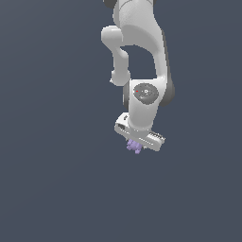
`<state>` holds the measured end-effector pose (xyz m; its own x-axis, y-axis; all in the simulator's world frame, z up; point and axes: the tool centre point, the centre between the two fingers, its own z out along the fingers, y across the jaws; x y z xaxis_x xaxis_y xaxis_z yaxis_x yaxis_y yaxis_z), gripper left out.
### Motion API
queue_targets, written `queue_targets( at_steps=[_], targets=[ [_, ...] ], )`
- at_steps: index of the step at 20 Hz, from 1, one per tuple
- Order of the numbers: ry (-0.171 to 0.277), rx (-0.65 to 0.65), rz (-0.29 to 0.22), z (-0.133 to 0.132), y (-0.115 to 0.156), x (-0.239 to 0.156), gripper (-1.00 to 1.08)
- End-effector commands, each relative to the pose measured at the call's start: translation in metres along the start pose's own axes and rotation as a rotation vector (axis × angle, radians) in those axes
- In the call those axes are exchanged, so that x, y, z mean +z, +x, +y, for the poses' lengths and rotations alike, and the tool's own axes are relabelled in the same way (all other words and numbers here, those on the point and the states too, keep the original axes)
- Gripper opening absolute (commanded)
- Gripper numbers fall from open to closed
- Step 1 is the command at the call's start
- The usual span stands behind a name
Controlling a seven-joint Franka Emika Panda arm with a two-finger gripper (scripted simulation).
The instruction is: Pick up the object and move it to a goal position.
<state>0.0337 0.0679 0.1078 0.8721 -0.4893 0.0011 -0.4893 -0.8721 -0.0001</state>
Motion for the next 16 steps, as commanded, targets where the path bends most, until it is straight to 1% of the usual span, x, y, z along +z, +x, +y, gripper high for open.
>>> queue_targets(
  at_steps=[1, 8, 16],
  targets=[
    [0.0, 0.0, 0.0, -0.013, 0.004, -0.015, -1.0],
    [0.0, 0.0, -0.001, -0.037, 0.012, -0.04, -1.0],
    [0.0, 0.0, -0.001, -0.044, 0.015, -0.047, -1.0]
  ],
)
